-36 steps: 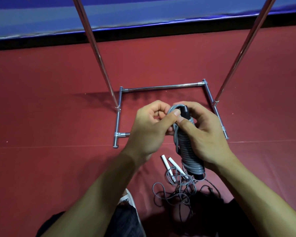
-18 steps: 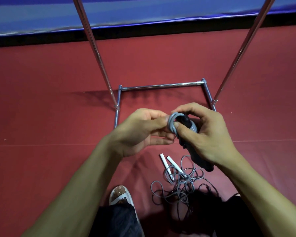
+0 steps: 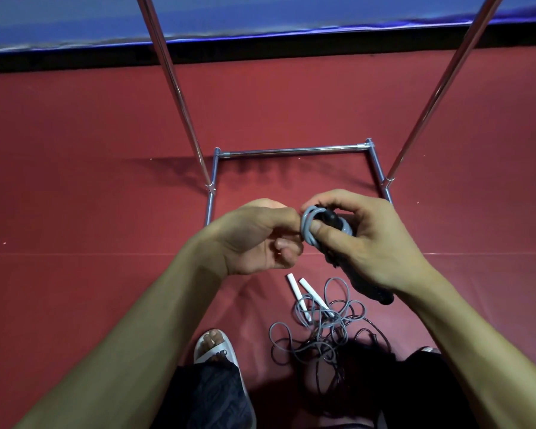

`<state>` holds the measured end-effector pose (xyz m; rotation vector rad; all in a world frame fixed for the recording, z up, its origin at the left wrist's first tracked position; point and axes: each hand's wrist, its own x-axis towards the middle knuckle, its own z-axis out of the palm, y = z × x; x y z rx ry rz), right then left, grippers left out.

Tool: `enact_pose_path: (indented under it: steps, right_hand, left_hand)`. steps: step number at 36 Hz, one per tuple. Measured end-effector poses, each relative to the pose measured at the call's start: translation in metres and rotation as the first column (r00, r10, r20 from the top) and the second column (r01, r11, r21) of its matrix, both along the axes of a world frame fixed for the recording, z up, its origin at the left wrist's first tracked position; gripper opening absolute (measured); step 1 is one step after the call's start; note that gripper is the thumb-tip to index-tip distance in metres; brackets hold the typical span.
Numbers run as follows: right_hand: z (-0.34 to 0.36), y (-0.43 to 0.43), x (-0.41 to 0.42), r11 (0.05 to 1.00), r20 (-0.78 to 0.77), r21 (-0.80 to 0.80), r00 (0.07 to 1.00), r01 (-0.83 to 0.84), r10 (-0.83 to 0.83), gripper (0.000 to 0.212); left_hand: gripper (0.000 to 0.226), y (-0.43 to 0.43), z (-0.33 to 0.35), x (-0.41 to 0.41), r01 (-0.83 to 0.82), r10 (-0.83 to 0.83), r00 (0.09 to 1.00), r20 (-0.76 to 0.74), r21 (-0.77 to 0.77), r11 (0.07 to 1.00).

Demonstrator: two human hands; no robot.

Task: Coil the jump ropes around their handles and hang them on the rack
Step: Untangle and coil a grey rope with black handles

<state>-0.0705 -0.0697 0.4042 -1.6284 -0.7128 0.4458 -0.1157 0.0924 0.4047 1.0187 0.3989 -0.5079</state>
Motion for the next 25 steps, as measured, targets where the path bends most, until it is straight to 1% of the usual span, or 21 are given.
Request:
enact_pose_path:
  steps: [2, 6, 12, 15, 17, 19, 20, 21, 23, 24, 25]
  right_hand:
    - [0.001, -0.001, 0.001, 1.0, 0.004, -0.007, 1.0, -0.012, 0.012, 0.023]
    - [0.002, -0.003, 0.002, 0.999, -0.001, -0.005, 0.999, -0.034, 0.033, 0.02]
    - [0.003, -0.008, 0.004, 0.999, -0.008, -0.007, 0.999, -0.052, 0.052, 0.021]
    - [0.002, -0.008, 0.005, 0.998, -0.011, -0.006, 0.998, -0.063, 0.063, 0.016]
    - [0.002, -0.009, 0.005, 0.996, 0.009, -0.048, 0.997, -0.082, 0.082, 0.01]
    - [0.002, -0.01, 0.005, 0.99, 0.018, -0.067, 0.992, -0.122, 0.124, 0.009]
    - [0.002, -0.01, 0.005, 0.988, 0.009, -0.052, 0.99, -0.143, 0.144, 0.012]
    - [0.001, -0.01, 0.005, 0.988, -0.003, -0.025, 0.989, -0.149, 0.149, 0.019]
    - [-0.001, -0.008, 0.003, 0.995, -0.015, 0.007, 0.995, -0.098, 0.098, 0.041]
    - [-0.002, -0.006, 0.003, 0.998, -0.002, -0.006, 0.998, -0.058, 0.058, 0.051]
    - [-0.002, -0.005, 0.002, 1.0, 0.013, -0.016, 1.0, -0.025, 0.025, 0.053]
  left_hand:
    - [0.014, -0.001, -0.001, 0.0, 0.011, -0.011, 1.0, 0.005, -0.009, 1.0]
    - [0.012, -0.004, -0.002, -0.002, 0.029, -0.028, 0.999, 0.028, -0.005, 1.0]
    - [0.011, -0.012, -0.003, -0.003, 0.034, -0.033, 0.998, 0.048, -0.023, 0.999]
    - [0.012, -0.017, -0.003, -0.003, 0.034, -0.032, 0.998, 0.059, -0.019, 0.999]
    - [0.015, -0.02, -0.005, -0.004, 0.031, -0.031, 0.997, 0.07, -0.002, 1.0]
    - [0.013, -0.023, -0.005, -0.006, 0.022, -0.022, 0.998, 0.066, 0.011, 1.0]
    - [0.01, -0.024, -0.005, -0.006, 0.021, -0.022, 0.998, 0.066, 0.014, 1.0]
    - [0.008, -0.024, -0.005, -0.007, 0.026, -0.027, 0.997, 0.07, 0.012, 1.0]
    - [0.013, -0.025, -0.003, -0.007, 0.038, -0.038, 0.996, 0.076, -0.004, 0.999]
    - [0.017, -0.025, -0.003, -0.007, 0.04, -0.039, 0.996, 0.076, -0.009, 0.999]
    - [0.019, -0.026, -0.002, -0.007, 0.038, -0.037, 0.997, 0.074, -0.01, 0.999]
